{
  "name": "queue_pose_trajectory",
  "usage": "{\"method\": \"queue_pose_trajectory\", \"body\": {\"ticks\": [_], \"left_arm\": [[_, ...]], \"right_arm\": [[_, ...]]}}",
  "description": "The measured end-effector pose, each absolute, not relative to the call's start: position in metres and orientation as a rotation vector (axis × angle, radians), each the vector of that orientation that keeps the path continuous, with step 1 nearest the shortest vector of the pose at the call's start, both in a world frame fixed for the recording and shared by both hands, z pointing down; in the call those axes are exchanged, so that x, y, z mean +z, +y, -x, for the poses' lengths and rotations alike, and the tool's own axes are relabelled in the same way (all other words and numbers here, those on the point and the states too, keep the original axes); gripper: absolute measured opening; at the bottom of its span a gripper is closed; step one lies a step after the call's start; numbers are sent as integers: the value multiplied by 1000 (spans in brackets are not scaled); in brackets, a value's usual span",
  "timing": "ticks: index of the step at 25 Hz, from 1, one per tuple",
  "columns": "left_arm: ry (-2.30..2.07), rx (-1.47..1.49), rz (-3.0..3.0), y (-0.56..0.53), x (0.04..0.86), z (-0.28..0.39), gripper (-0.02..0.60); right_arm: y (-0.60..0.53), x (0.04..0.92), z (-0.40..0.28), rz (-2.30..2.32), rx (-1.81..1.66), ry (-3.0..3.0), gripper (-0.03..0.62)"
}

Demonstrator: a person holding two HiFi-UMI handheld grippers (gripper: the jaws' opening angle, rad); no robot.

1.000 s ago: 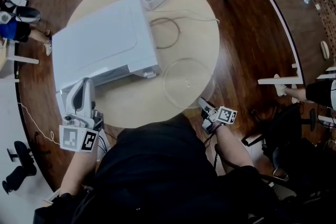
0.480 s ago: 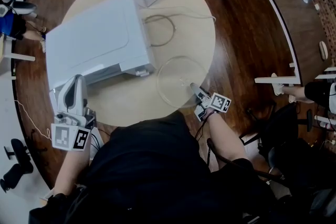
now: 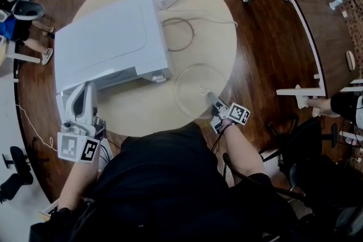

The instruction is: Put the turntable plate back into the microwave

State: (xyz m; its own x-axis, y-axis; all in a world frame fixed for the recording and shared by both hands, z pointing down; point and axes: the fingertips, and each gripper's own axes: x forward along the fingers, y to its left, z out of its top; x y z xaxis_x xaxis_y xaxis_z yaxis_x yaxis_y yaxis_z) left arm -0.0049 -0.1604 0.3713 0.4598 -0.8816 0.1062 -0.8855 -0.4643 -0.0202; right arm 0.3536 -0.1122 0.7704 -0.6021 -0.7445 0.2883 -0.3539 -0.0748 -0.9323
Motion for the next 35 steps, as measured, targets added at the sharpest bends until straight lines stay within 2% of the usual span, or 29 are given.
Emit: {"method": "queue_pose_trajectory", "body": {"ticks": [4,8,16,29,35], "left_arm": [[-1610,128,-2657,-158,368,10,3],[-1631,111,-2643,-147,369,26,3],[-1636,70,-2620,-142,369,53,3],[-1601,-35,-2605,-141,371,82,3],[-1528,-127,-2618,-141,368,63,3]], "right_arm": [[-103,772,-363,1205,-1709,1846,209],[-84,767,-375,1192,-1655,1786,162],[-67,742,-369,1172,-1558,1626,32],[-76,690,-353,1184,-1328,1488,28],[-97,650,-356,1175,-1269,1432,28]]}}
